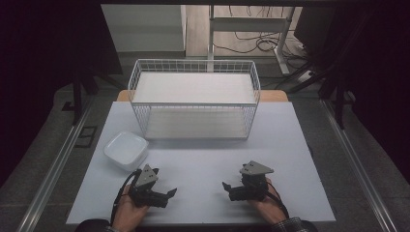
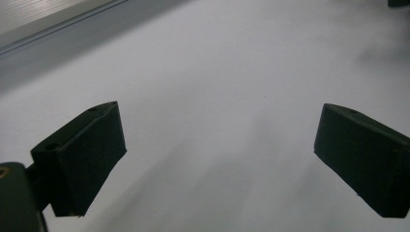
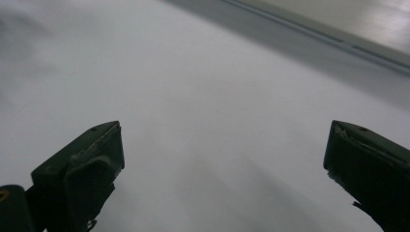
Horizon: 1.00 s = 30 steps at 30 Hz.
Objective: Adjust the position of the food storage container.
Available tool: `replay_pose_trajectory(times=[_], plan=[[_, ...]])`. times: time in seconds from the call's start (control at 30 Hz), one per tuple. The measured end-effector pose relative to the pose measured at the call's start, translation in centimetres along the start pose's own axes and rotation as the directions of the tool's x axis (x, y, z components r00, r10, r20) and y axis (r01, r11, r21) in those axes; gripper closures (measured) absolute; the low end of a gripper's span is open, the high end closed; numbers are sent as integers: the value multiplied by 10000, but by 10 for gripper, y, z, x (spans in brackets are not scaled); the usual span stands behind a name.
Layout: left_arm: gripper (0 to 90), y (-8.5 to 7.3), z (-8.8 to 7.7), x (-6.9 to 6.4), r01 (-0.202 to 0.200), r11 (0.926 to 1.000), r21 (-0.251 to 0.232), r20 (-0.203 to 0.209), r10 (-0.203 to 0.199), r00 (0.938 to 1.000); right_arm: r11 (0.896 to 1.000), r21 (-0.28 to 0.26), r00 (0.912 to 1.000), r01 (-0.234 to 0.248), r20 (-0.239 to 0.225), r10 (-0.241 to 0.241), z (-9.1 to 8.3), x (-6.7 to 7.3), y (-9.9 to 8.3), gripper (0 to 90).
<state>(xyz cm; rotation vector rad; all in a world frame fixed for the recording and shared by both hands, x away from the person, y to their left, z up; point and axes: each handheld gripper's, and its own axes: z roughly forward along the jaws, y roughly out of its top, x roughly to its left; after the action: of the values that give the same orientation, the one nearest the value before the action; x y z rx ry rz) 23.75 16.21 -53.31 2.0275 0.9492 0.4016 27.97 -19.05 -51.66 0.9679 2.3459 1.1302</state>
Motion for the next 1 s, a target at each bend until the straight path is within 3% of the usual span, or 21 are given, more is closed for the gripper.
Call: replay_pose_trajectory(times=[0.1,0.2,0.27,0.57,0.8,0.87,0.9,1.0], plan=[[37,-1,-1,3,118,9999,6,-48,-118,9999,10000,44,9997,2,-243,-1,2,2,-1,0],[37,0,-3,7,420,9991,-55,139,-419,9990,9997,-221,9999,47,-161,-51,1,1,0,0],[38,1,-4,8,544,9985,-86,252,-542,9982,9992,-345,9995,-218,-254,210,0,-3,0,0],[21,5,-9,11,1049,9939,-327,241,-1042,9943,9988,-369,9993,-307,-239,298,-1,-6,2,0],[168,11,-16,20,1096,9927,-504,370,-1078,9935,9985,-408,9992,-360,-162,354,-3,-7,4,0],[238,13,-18,24,1118,9920,-588,499,-1090,9928,9981,-464,9992,-395,-118,390,-4,-8,4,0],[318,14,-20,27,1119,9918,-615,578,-1084,9924,9977,-487,9989,-463,-113,459,-4,-8,4,0],[388,16,-21,30,1091,9916,-701,475,-1059,9932,9977,-485,9989,-470,-95,466,-4,-9,4,0]])
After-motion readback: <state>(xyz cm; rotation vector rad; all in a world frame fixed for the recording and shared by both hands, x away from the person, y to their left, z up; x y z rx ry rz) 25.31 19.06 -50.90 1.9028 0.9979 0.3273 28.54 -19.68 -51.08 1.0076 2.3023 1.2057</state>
